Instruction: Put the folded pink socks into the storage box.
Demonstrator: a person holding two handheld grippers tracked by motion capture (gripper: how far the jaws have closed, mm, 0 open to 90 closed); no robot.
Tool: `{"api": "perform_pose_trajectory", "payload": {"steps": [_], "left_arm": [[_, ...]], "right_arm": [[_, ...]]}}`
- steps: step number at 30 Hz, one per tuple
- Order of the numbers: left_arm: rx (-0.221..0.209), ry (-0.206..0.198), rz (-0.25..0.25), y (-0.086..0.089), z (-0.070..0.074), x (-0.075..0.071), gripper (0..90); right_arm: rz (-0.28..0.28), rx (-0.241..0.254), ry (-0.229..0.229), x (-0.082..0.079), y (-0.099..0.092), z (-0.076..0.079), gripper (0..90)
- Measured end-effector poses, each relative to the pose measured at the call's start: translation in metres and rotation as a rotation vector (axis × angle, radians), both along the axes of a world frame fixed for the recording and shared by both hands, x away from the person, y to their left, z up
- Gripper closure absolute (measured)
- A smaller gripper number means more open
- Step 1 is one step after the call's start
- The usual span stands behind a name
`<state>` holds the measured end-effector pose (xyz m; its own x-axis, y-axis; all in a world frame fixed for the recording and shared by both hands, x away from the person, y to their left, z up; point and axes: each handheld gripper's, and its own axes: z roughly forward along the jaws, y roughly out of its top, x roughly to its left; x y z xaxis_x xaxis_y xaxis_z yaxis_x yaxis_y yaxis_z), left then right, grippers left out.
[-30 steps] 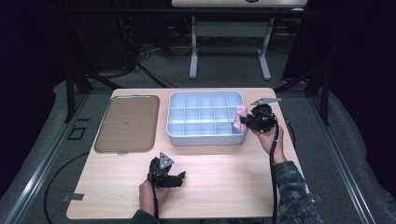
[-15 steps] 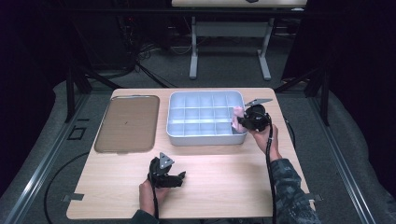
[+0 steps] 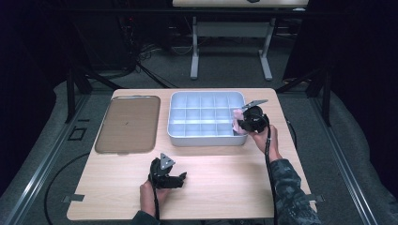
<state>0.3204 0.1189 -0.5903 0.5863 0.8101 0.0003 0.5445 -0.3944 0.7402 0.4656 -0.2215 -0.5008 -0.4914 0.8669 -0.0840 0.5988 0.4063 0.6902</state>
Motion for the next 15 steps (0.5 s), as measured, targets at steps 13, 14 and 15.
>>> {"api": "perform_pose_trajectory", "payload": {"steps": [13, 14, 15], "left_arm": [[0.0, 0.0, 0.0, 0.0, 0.0, 0.0, 15.8], [0.0, 0.0, 0.0, 0.0, 0.0, 0.0, 15.8], [0.0, 0.0, 0.001, 0.0, 0.0, 0.0, 15.8]], "right_arm": [[0.016, -0.029, 0.004, -0.007, 0.0017, 0.0059, 63.7], [0.018, -0.041, 0.003, -0.0082, 0.0022, 0.0069, 63.5], [0.019, -0.05, 0.006, -0.0093, 0.0023, 0.0082, 63.2]]}}
